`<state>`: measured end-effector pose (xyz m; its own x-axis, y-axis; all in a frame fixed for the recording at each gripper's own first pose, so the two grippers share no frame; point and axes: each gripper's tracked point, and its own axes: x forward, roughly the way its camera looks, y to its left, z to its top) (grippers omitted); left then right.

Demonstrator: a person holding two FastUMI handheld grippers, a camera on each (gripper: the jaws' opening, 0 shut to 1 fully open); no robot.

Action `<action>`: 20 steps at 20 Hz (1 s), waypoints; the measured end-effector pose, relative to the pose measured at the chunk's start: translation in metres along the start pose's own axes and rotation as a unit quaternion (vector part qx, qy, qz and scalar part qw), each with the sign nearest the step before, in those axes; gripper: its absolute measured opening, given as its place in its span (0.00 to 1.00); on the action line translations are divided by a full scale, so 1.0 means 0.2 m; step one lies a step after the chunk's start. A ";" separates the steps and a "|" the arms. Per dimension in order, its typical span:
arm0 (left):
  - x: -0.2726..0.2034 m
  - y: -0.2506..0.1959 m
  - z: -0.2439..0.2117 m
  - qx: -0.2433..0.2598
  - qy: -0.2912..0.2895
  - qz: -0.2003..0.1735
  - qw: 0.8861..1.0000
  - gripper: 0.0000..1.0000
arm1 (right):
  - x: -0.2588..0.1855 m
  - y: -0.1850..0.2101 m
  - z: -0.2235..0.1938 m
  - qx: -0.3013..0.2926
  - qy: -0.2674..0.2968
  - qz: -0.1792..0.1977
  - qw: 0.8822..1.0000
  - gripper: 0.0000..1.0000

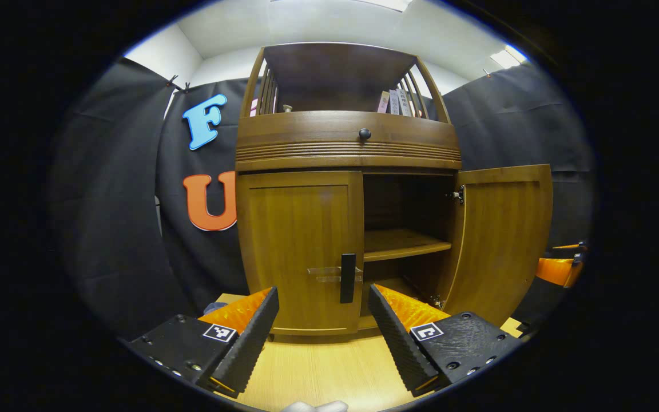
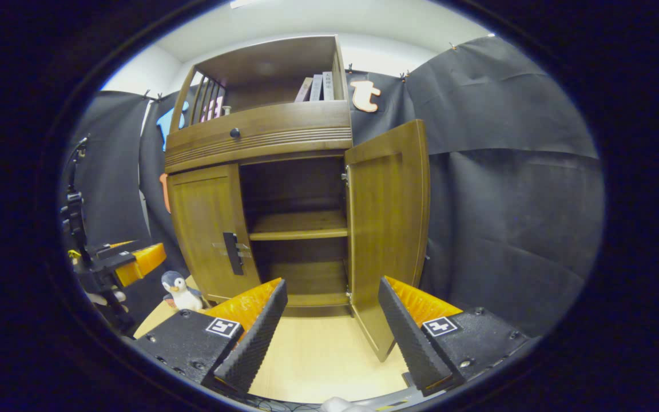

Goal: Open the right door of the double-door shoe cabinet with the right hand, and open the left door with the left hand.

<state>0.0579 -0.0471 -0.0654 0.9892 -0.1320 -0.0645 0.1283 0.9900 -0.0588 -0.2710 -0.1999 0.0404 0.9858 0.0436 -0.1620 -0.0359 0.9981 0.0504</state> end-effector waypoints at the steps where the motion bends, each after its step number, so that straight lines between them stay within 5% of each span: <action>1: 0.06 -0.01 -0.01 -0.002 0.000 -0.004 1.000 0.95 | -0.01 0.02 0.01 -0.002 -0.001 -0.002 1.000 1.00; 17: 1.02 -0.18 -0.35 -0.002 -0.007 -0.023 1.000 1.00 | -0.10 0.03 0.12 -0.021 0.014 -0.059 0.998 1.00; 20: 1.07 -0.21 -0.39 -0.005 0.002 -0.039 0.999 0.82 | -0.11 0.02 0.11 -0.022 0.016 -0.061 0.998 1.00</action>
<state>0.2581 -0.1208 -0.1534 0.9760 -0.2081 -0.0643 0.2034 0.9764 -0.0729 -0.2893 -0.1972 0.0654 0.9775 -0.0769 -0.1966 0.0755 0.9970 -0.0146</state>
